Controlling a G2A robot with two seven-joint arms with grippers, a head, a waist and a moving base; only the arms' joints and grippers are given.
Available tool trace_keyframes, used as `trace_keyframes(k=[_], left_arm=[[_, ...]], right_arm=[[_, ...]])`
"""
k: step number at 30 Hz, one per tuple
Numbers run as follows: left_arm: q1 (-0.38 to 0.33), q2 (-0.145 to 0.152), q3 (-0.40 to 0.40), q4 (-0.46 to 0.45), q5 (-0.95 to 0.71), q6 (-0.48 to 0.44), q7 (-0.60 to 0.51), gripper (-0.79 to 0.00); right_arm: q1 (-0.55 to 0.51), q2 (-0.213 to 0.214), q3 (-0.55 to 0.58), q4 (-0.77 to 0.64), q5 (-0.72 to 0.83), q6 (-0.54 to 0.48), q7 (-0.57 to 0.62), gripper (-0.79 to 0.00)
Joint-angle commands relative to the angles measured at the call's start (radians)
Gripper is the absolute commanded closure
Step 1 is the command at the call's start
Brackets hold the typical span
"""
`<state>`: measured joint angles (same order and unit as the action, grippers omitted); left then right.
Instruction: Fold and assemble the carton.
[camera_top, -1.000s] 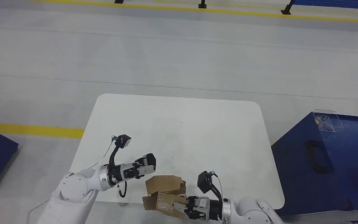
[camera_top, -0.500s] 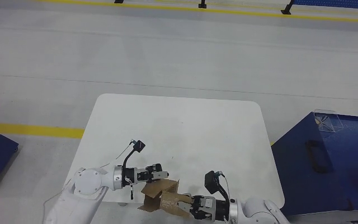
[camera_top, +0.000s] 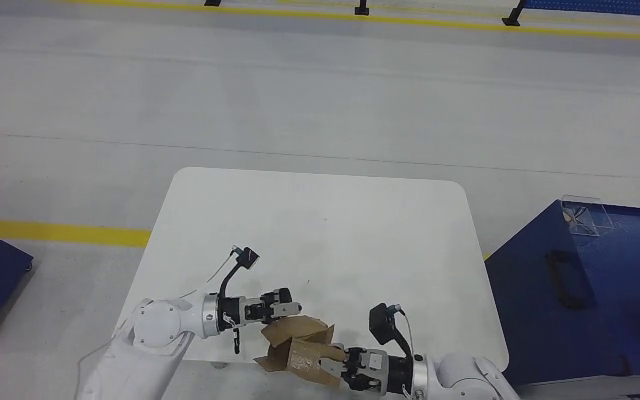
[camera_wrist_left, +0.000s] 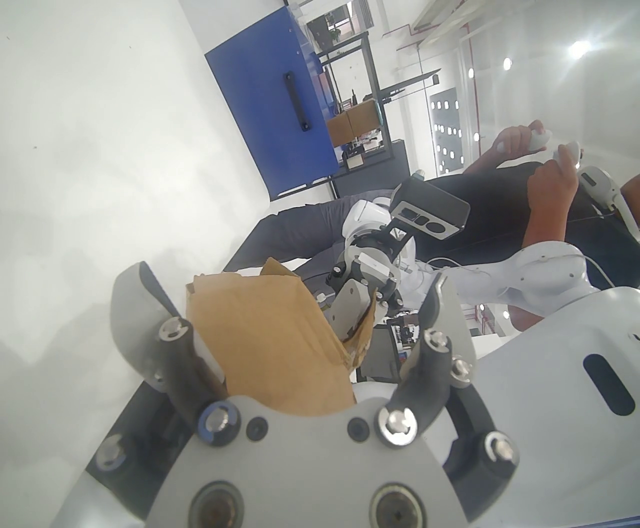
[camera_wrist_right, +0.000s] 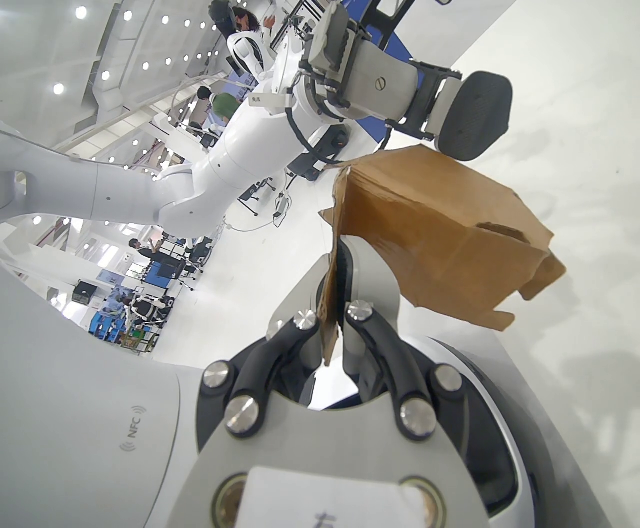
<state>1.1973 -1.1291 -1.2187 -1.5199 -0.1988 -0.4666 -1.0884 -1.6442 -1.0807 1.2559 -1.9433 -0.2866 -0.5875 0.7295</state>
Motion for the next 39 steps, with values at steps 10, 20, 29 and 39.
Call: trace_keyframes(k=[10,20,29,39], left_arm=[[0.194,0.059,-0.239,-0.478,0.644,0.177,0.093,-0.785],[0.275,0.068,-0.19,-0.592,0.913,0.304,0.074,-0.785],[0.197,0.061,-0.097,-0.533,0.885,0.347,0.058,-0.785],[0.089,0.047,0.015,-0.416,0.861,0.379,0.044,-0.76]], right_arm=[[0.032,0.016,0.085,-0.001,0.105,0.071,0.024,0.0],[0.029,0.03,0.143,-0.006,0.181,0.097,0.07,0.0],[0.029,0.035,0.114,-0.024,0.164,0.105,0.088,0.0],[0.049,0.038,0.086,-0.05,0.164,0.105,0.085,0.0]])
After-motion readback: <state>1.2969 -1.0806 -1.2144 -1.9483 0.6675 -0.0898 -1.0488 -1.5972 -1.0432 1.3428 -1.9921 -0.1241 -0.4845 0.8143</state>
